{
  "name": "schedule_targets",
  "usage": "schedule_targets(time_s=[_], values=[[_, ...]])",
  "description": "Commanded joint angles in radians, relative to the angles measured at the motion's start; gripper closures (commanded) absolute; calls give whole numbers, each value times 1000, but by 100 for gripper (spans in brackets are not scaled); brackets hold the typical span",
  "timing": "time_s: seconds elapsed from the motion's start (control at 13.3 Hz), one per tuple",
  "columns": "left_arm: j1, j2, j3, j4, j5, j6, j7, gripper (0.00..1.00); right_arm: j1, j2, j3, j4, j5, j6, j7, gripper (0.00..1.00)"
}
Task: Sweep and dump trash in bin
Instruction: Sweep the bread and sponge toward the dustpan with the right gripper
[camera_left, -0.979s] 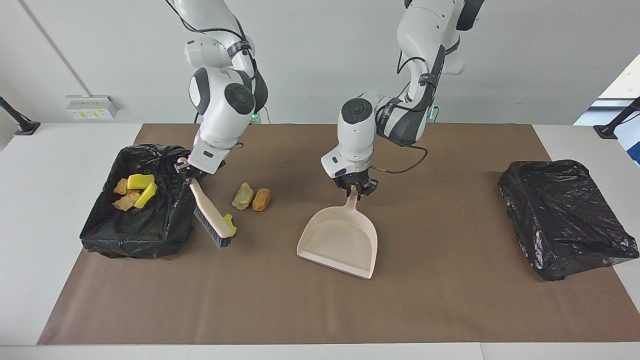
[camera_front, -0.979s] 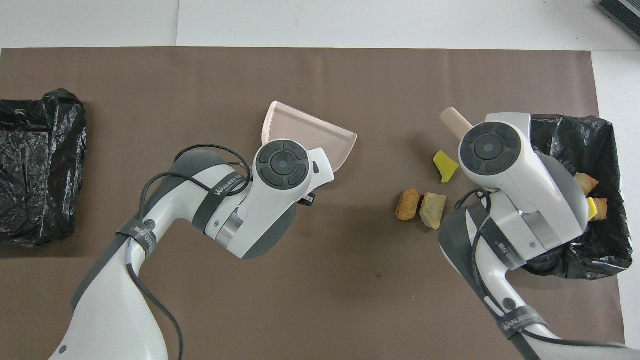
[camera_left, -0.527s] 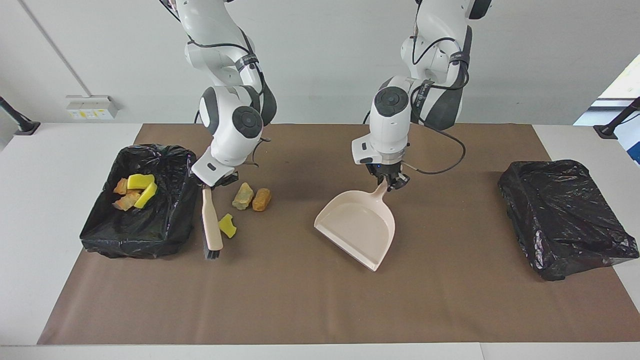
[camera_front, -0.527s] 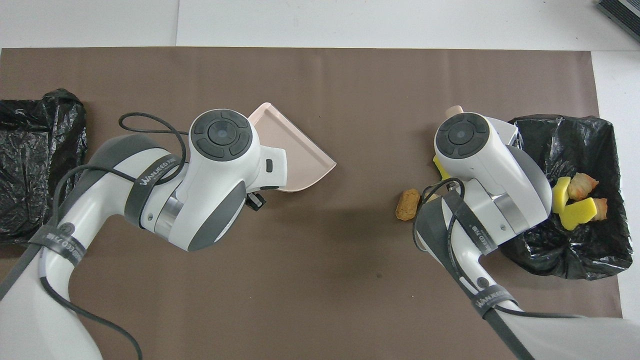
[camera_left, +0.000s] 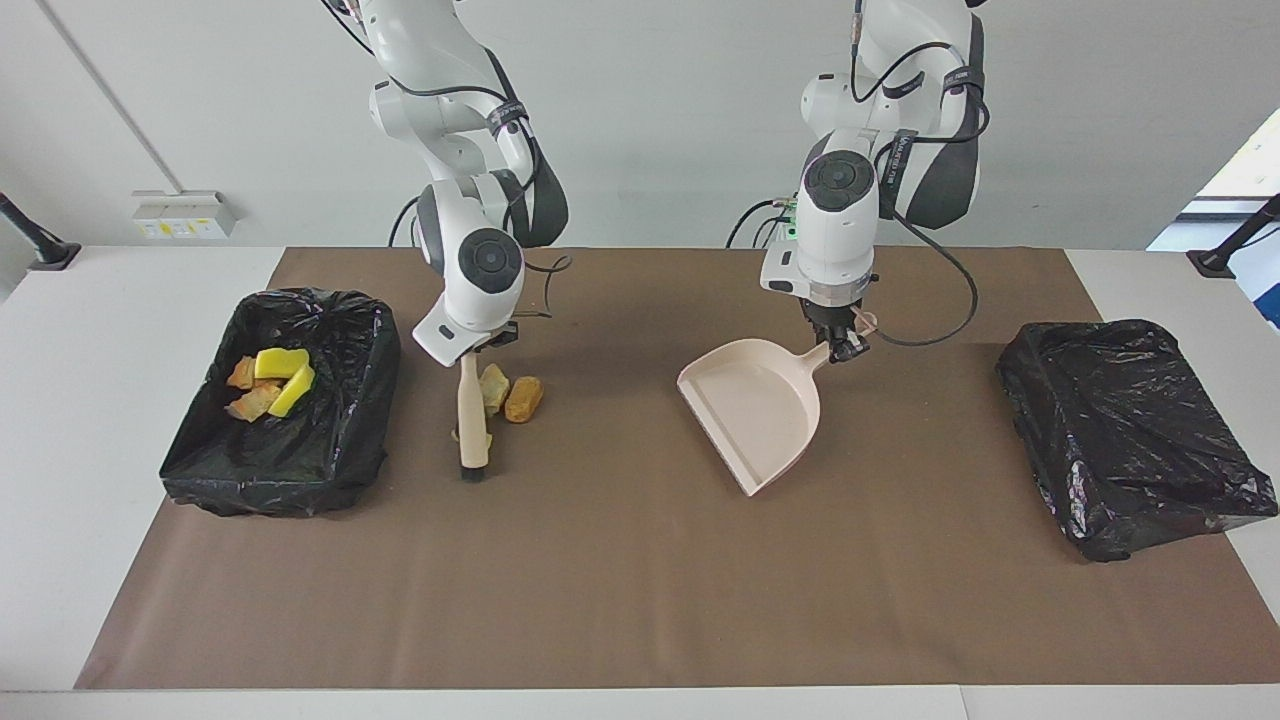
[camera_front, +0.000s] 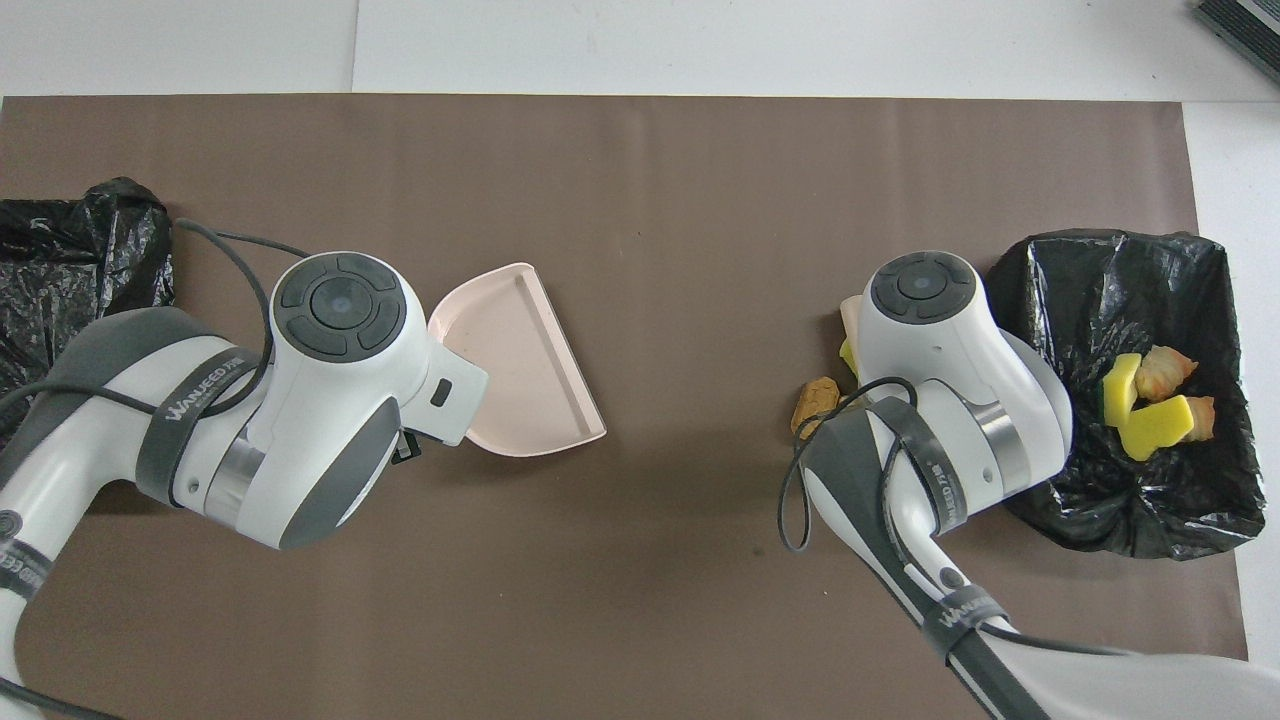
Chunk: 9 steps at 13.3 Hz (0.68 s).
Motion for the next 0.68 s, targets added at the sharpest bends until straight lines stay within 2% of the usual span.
schedule_targets(time_s=[0.0,0.15,0.3,0.38,0.6], values=[[25,-59,-9,-98,23,69,106,100,43,-41,3,-39,177,5,12,100],[25,-60,-9,-122,24,77,106,100,79,-32,5,-13,319,33,66,100],[15,-62,-9,-142,26,80,106,100,96,-18,0,39,326,33,157,100],[14,-65,-9,-164,26,95,106,100,88,-28,-10,44,294,27,179,100],[12,-82,-9,-201,26,129,106,100,47,-91,-6,21,52,-40,223,100]])
